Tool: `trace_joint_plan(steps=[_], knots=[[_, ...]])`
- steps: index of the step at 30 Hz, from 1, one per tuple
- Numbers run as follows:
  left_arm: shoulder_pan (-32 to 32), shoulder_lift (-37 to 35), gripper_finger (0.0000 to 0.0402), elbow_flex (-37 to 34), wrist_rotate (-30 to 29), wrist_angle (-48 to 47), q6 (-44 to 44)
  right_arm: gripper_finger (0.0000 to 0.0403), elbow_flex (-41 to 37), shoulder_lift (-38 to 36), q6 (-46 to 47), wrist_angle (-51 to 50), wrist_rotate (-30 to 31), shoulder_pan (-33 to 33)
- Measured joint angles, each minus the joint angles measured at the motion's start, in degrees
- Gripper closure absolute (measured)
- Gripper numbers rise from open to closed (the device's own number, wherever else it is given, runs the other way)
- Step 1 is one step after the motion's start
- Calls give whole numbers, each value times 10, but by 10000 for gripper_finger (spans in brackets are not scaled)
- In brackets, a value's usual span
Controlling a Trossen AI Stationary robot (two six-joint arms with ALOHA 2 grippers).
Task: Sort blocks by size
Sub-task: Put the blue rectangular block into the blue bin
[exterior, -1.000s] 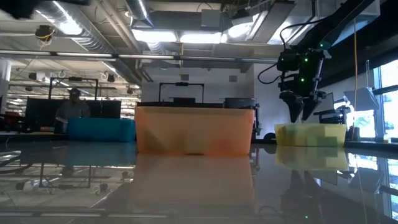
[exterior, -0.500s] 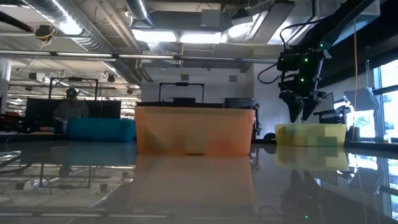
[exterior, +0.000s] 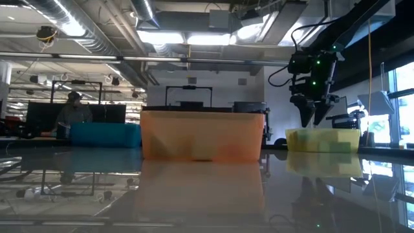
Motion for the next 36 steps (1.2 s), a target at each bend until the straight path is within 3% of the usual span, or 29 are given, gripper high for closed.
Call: trace_joint_plan(steps=[9, 21, 30, 36], knots=[[-7, 30, 160, 1, 9, -1, 0, 100, 0, 0, 0, 0, 0, 0], [8, 31, 289, 1, 18, -10, 59, 100, 0, 0, -2, 5, 0, 0], [71, -24, 280, -1, 10, -18, 173, 100, 0, 0, -14, 5, 0, 0], [143, -90, 288, -1, -14, -108, 267, 100, 0, 0, -15, 7, 0, 0]])
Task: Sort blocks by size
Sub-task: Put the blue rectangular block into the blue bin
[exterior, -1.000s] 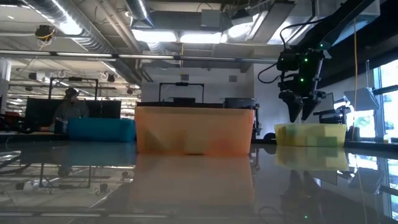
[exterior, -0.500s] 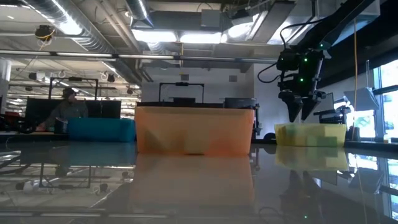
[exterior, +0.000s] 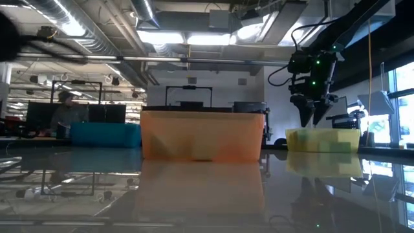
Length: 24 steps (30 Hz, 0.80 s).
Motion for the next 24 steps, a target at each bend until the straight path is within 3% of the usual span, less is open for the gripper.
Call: trace_joint_plan(steps=[5, 14, 20, 24], knots=[[75, -63, 282, 0, -68, -68, 96, 100, 0, 0, 0, 7, 0, 0], [262, -171, 282, 0, -244, -123, 312, 100, 0, 0, 1, 24, -9, 0], [403, -215, 282, 1, -359, -128, 433, 100, 0, 0, 2, 31, -18, 0], [492, -219, 280, 1, -400, -128, 498, 100, 0, 0, 2, 32, -26, 0]])
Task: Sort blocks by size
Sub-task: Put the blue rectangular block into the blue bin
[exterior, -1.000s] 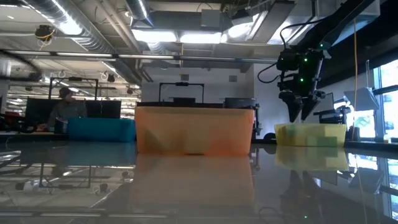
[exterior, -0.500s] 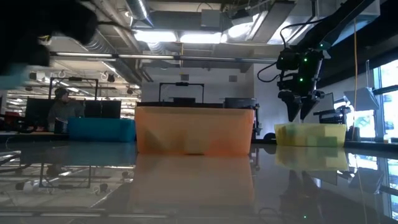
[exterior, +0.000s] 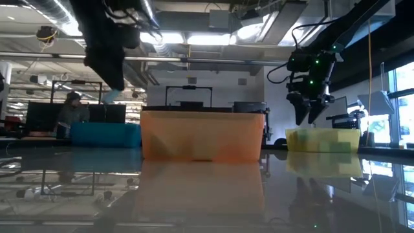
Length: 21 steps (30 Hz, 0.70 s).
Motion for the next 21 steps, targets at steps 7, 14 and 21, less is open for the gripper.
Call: trace_joint_plan(steps=[7, 14, 21], knots=[[123, 6, 277, -18, -90, 80, 87, 100, -9, 0, 16, 32, -29, 0], [256, 24, 276, -39, -96, 179, 136, 100, -14, 0, 13, 43, -38, 0], [330, 76, 275, -39, -95, 189, 147, 100, -15, 0, 9, 59, -44, 0]])
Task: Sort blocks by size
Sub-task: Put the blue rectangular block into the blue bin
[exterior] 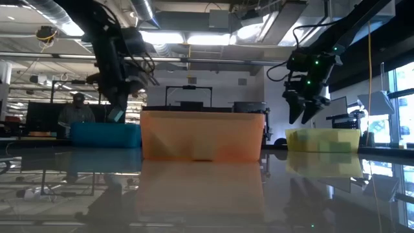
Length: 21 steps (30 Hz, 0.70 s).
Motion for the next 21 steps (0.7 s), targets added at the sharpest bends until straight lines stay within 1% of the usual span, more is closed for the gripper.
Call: trace_joint_plan(steps=[4, 8, 11, 19, 21], knots=[[24, 31, 274, 0, 1, 13, 0, 100, 0, 0, 0, 11, -4, 0], [34, 51, 274, 0, 9, 15, -9, 100, 0, 0, -1, 12, -4, 0], [39, 54, 274, 0, 35, 25, -10, 100, 0, 0, -2, 12, -4, 0], [48, 54, 274, 0, 42, 1, -26, 100, -1, 0, -2, 12, -4, 0], [51, 54, 274, 0, 59, 2, -25, 100, -1, 0, -2, 12, -4, 0]])
